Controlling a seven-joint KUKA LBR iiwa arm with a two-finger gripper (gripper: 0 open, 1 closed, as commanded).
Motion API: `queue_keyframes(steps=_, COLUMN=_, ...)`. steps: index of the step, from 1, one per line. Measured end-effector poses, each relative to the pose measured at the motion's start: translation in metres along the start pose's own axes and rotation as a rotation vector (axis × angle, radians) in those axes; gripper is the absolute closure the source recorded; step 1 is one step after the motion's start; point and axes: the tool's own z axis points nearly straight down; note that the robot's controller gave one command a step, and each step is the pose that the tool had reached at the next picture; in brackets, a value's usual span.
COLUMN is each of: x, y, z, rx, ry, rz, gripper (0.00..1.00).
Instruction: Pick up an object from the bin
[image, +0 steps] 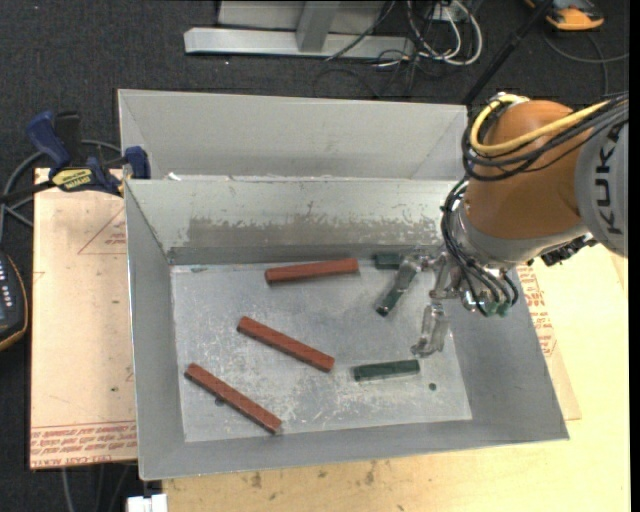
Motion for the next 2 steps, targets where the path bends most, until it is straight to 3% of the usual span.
queue_keyframes(steps=1, x=0.0451, y=-0.0100, z=0.1392, rx=-0.001, ry=0.003, rz=0.097, gripper=0.00)
queue_keyframes(steps=2, x=0.0421, y=-0.0099, z=0.1350, rx=0.000, ry=-0.006, rz=0.095, gripper=1.00)
